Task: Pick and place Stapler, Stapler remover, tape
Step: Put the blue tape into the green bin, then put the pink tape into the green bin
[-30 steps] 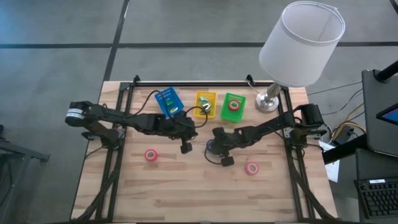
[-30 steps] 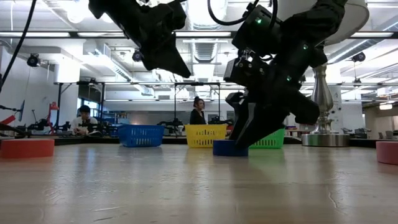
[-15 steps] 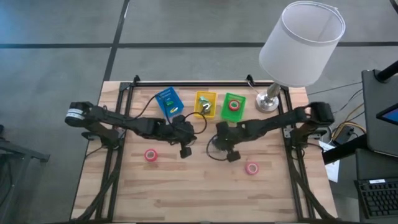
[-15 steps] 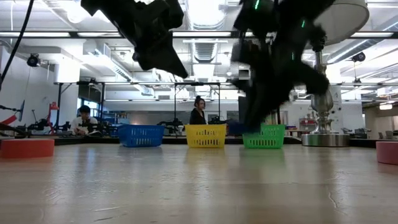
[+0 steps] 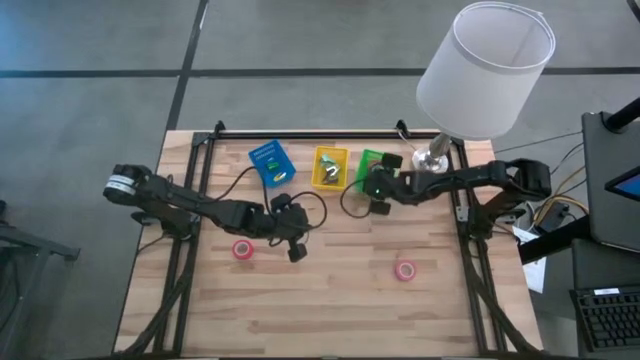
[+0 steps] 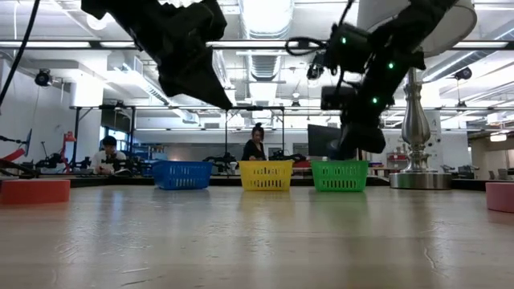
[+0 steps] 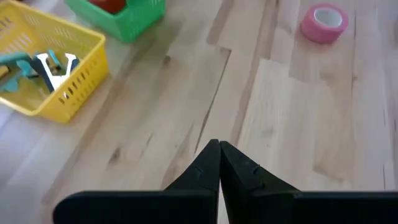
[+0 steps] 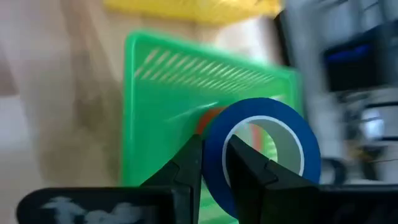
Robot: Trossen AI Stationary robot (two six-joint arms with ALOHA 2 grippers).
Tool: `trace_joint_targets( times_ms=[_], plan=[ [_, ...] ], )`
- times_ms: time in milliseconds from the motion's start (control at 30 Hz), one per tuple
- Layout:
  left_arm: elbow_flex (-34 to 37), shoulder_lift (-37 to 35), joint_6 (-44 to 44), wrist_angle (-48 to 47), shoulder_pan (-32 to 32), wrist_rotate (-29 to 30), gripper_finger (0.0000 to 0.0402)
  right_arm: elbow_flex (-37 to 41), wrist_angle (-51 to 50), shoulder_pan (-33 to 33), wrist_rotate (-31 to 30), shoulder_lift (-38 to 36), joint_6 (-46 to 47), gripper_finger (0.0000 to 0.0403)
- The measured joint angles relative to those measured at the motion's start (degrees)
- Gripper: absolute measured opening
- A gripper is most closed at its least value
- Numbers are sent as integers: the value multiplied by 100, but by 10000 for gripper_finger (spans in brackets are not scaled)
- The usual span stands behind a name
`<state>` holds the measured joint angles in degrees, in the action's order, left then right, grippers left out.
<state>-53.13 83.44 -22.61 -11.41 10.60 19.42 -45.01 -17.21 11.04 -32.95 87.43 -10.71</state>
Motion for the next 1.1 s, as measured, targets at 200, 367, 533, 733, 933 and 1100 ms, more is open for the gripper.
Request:
trace_joint_targets(
  times_ms=[200,367,533,733,933,1100],
  plan=[
    [-1,0,118,58,-1,24,9,37,60,418,1486,80,169,73],
    [-3,0,177,60,1,24,9,37,47,355,1478,80,260,90],
    [-3,0,181,57,1,24,9,37,48,344,1459,80,326,114],
    [-6,0,195,32,-1,22,9,37,46,344,1455,14,313,142],
    [-8,0,309,29,1,22,9,37,-79,96,1463,-401,525,156],
    [-8,0,310,25,-1,22,9,37,-604,-416,1484,-1138,1052,162]
  ],
)
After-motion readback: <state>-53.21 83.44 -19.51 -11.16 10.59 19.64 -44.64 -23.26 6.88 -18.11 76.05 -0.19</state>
